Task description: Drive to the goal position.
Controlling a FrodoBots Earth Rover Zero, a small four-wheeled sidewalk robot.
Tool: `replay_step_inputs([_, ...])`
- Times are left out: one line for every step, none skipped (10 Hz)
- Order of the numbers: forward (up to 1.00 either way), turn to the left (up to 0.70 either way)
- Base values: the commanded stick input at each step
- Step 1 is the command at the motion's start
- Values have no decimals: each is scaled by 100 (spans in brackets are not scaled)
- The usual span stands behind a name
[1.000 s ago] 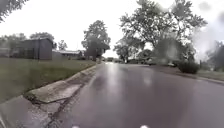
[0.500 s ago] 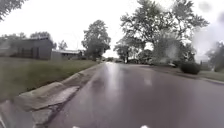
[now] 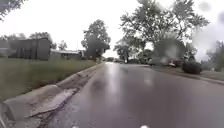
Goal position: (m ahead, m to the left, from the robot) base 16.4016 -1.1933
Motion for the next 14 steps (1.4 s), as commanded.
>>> replay_step_inputs([50,0])
replay_step_inputs([50,0])
replay_step_inputs([50,0])
replay_step_inputs([50,0])
replay_step_inputs([50,0])
replay_step_inputs([50,0])
replay_step_inputs([50,0])
replay_step_inputs([50,0])
replay_step_inputs([50,0])
replay_step_inputs([50,0])
replay_step_inputs([50,0])
replay_step_inputs([50,0])
replay_step_inputs([50,0])
replay_step_inputs([50,0])
